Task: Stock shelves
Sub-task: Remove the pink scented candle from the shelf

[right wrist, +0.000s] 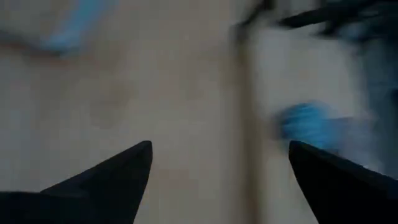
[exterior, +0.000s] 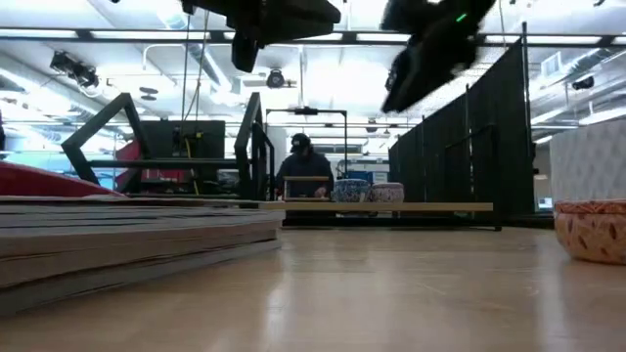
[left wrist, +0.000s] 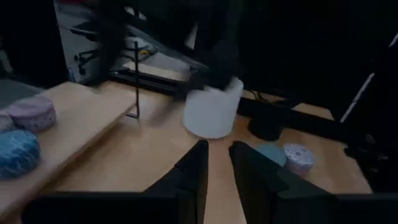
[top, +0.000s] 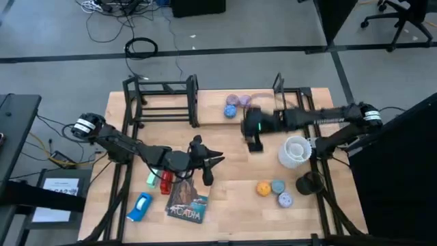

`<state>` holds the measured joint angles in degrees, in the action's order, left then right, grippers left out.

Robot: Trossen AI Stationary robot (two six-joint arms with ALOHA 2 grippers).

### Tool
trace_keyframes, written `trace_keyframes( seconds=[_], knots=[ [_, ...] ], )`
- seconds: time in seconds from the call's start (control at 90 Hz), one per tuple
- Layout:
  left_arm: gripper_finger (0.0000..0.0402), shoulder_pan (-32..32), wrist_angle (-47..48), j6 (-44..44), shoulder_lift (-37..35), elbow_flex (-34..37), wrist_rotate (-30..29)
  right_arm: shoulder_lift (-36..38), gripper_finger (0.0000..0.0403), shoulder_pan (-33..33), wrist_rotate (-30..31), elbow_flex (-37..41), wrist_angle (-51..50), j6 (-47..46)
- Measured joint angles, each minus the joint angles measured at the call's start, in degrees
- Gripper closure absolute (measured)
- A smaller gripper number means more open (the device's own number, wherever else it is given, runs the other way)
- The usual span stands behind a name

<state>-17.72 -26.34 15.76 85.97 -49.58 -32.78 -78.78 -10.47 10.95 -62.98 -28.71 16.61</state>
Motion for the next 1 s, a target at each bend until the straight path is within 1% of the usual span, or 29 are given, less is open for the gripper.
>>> trace_keyframes(
  seconds=[0.1, 0.189, 0.278, 0.367, 0.489, 0.678, 0.856, 1.0],
  knots=[
    [0.0348, 1.1, 0.0, 0.1, 0.0, 0.0, -0.1, -1.9, 0.0057, -10.4, -5.0, 0.0, 5.8, 2.0],
    [0.0348, 1.7, 0.0, 0.9, 0.0, 0.0, -0.1, -4.9, 0.0057, -18.3, -9.7, 0.0, 9.9, 2.0],
    [0.0348, 1.9, 0.0, 1.1, 0.0, 0.0, -0.1, -8.7, 0.0057, -24.1, -14.6, 0.0, 13.2, 2.0],
    [0.0348, 1.9, 0.0, 1.2, 0.0, 0.0, -0.1, -12.3, 0.0057, -27.9, -19.0, 0.0, 15.3, 2.0],
    [0.0348, 1.9, 0.0, 1.2, 0.0, 0.0, -0.1, -15.9, 0.0057, -30.5, -21.3, 0.0, 15.4, 2.1],
    [0.0348, 1.9, 0.1, 1.4, 0.0, 0.0, 0.0, -19.2, 0.0057, -31.0, -21.6, 0.0, 12.3, 4.1],
    [0.0348, 1.9, 0.2, 1.4, 0.0, 0.0, 0.0, -21.3, 0.0057, -30.5, -19.3, 0.0, 11.6, 5.1],
    [0.0348, 1.9, 0.3, 1.4, 0.0, 0.0, 0.0, -21.5, 0.0057, -30.5, -18.0, 0.0, 11.1, 4.9]
  ],
)
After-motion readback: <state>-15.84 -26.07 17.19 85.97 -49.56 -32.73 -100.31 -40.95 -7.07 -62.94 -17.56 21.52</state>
